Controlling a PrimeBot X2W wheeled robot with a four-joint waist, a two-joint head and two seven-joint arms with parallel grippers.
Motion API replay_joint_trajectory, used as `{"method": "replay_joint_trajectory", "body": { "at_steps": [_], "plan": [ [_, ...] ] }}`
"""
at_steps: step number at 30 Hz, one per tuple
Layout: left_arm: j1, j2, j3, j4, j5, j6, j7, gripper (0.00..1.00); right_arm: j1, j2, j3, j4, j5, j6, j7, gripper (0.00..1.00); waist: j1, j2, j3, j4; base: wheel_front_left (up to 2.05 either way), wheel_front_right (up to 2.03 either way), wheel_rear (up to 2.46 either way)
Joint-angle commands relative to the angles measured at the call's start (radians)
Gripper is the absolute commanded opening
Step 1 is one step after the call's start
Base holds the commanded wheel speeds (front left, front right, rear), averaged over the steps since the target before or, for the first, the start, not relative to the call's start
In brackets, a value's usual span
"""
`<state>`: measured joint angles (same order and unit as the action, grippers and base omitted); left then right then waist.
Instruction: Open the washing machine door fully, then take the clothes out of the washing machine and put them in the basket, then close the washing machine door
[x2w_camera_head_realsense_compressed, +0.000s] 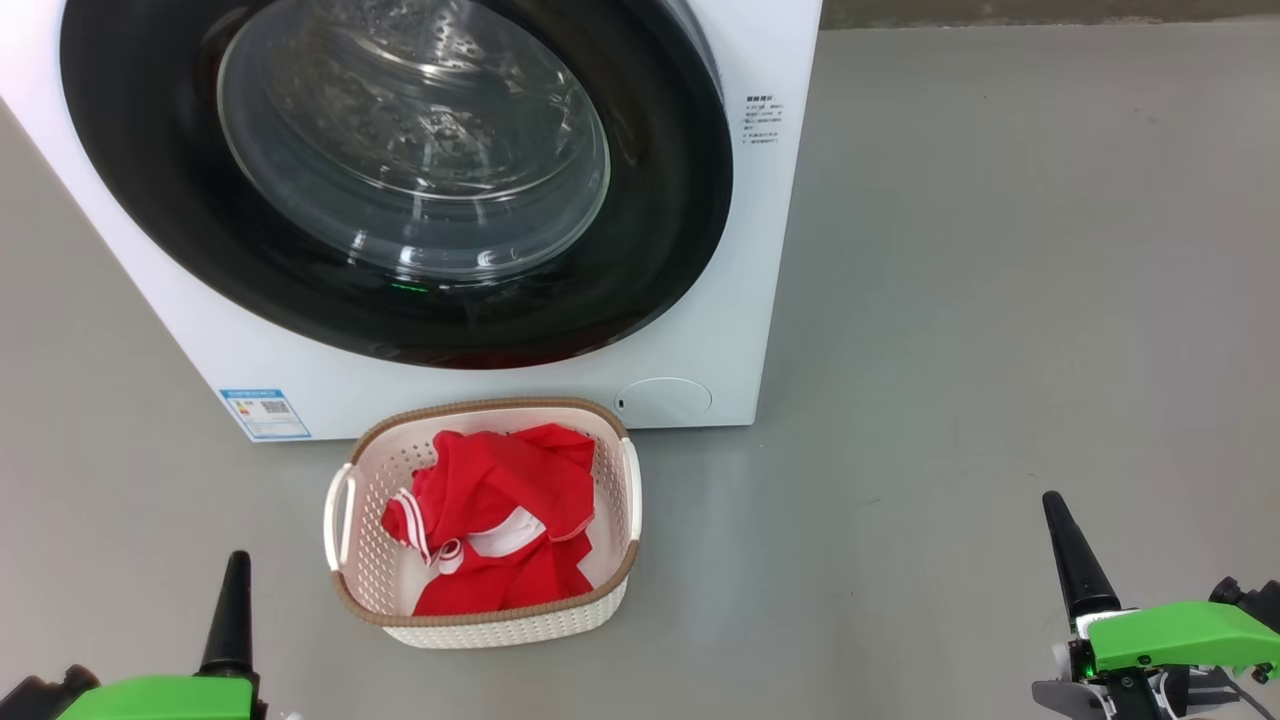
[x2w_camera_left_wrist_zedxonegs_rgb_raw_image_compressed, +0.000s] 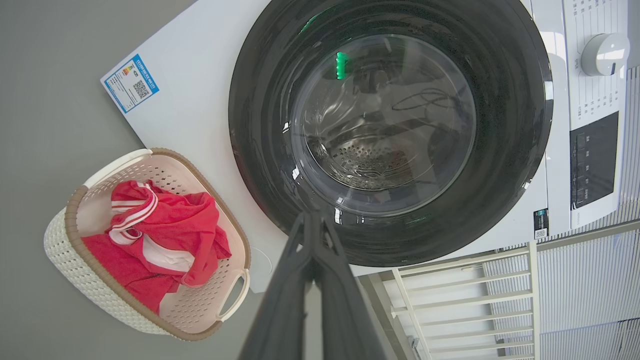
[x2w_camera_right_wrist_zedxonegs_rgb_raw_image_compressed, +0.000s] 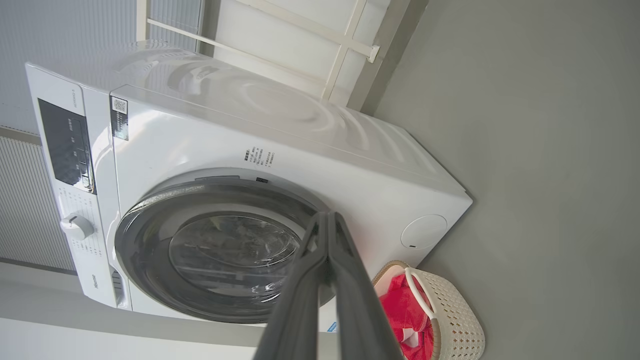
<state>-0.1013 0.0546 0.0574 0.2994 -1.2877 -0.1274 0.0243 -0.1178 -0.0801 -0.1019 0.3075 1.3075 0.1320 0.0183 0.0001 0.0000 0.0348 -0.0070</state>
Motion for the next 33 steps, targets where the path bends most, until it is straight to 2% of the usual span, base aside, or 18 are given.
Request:
{"method": "replay_joint_trajectory", "body": {
  "at_steps": [1,30,33],
  "plan": [
    [-0.009,0.013,0.03,-0.031,-0.031,-0.003,0.009,0.0,0.0,0.0,0.013,-0.033,0.03,-0.001,0.011,0.0,0.0,0.0,-0.002,0.001,0.0,0.0,0.0],
    [-0.007,-0.004,0.057,-0.054,-0.32,-0.003,0.089,0.0,0.01,0.029,-0.011,-0.063,0.302,-0.001,0.094,0.0,-0.0001,0.0,-0.032,0.007,0.0,0.0,0.0],
    [-0.007,-0.004,0.057,-0.054,-0.32,-0.003,0.089,0.0,0.01,0.029,-0.011,-0.063,0.302,-0.001,0.094,0.0,-0.0001,0.0,-0.032,0.007,0.0,0.0,0.0]
  ]
}}
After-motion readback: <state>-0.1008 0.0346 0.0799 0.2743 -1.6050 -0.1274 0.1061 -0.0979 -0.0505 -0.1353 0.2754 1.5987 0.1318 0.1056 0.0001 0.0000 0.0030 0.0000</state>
